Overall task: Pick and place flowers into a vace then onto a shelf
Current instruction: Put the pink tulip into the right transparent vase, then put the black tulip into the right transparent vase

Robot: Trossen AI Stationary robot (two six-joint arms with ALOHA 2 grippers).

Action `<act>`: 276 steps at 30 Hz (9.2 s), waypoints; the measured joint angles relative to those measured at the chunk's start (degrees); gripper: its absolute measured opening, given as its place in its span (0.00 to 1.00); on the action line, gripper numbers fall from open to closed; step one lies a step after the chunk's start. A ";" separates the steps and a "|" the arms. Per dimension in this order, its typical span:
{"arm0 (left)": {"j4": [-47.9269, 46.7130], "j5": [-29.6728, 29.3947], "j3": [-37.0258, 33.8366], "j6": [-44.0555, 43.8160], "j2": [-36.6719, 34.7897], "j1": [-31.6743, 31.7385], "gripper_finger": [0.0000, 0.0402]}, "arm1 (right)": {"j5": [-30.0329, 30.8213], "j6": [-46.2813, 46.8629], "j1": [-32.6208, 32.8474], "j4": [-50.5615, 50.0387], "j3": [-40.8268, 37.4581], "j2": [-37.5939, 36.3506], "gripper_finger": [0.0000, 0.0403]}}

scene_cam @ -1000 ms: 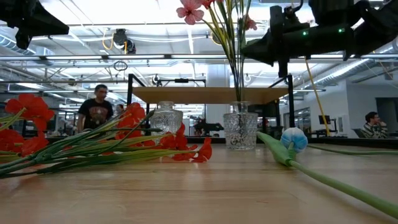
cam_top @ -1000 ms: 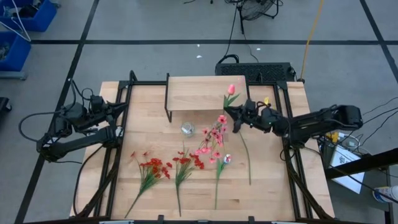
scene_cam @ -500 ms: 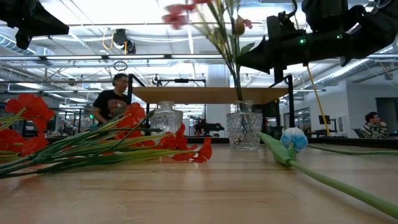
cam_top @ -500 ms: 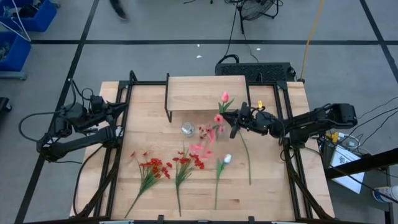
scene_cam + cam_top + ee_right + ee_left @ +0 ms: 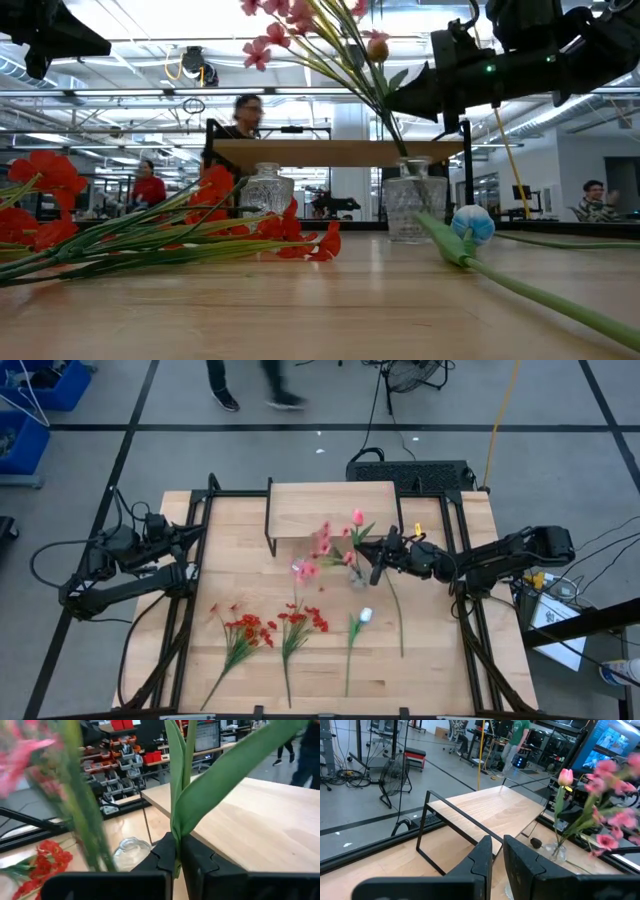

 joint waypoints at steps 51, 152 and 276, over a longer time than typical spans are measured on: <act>0.01 0.01 0.02 0.00 0.00 -0.02 0.13 | 19.58 26.38 19.04 -22.65 1.00 -22.63 0.42; 0.01 -0.01 0.01 0.00 0.00 0.00 0.13 | 9.27 2.00 7.90 -47.26 17.99 -25.28 0.00; 0.01 0.01 0.01 0.00 -0.02 0.00 0.13 | 9.43 -3.35 21.46 -24.57 8.76 -11.58 0.01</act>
